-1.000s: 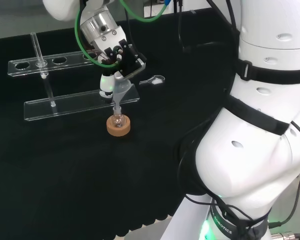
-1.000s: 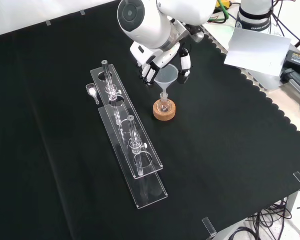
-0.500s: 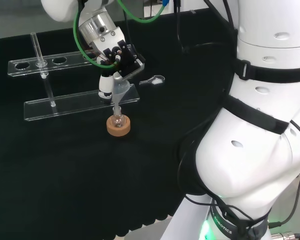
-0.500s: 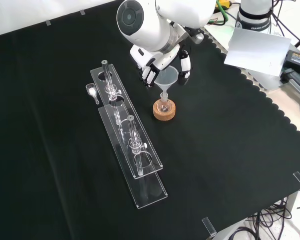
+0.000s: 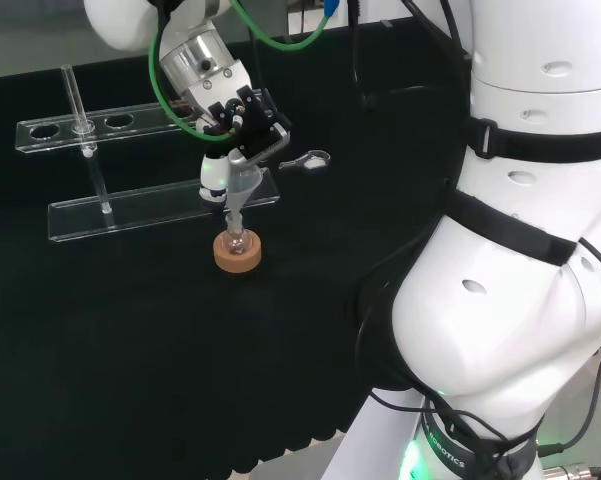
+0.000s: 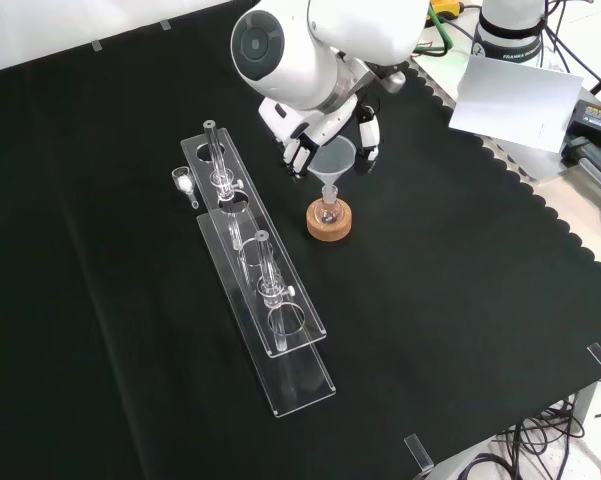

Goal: Place the funnel on the round-bottom flask.

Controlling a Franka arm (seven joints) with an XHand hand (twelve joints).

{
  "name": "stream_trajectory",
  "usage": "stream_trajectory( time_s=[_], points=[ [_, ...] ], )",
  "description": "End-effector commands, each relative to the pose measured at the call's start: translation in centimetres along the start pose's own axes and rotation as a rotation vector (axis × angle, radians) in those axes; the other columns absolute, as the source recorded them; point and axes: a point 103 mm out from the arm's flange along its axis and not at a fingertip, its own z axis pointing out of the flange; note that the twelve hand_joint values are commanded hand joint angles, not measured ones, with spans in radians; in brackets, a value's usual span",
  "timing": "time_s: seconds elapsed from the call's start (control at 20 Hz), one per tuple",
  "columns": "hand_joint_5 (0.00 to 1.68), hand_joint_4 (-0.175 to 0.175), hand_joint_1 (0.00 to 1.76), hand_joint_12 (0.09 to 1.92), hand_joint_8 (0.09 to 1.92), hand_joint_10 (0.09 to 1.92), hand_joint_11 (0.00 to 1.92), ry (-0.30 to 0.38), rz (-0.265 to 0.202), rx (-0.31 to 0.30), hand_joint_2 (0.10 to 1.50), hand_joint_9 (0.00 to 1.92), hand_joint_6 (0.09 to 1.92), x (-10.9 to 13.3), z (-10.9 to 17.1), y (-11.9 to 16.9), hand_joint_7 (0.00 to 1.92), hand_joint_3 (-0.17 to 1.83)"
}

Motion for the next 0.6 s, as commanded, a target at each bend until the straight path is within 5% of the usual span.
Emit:
stream_trajectory(
  time_s=[0.05, 0.6],
  points=[
    [0.62, -0.023, 0.78, 1.29, 0.70, 0.51, 0.65, -0.005, 0.009, -0.004, 0.73, 0.79, 0.66, 0.17, 0.23, 0.28, 0.51, 0.55],
    [0.60, -0.027, 0.78, 1.28, 0.70, 0.51, 0.65, -0.008, 0.007, 0.002, 0.73, 0.77, 0.65, 0.22, 0.58, 0.53, 0.50, 0.55]
  ],
)
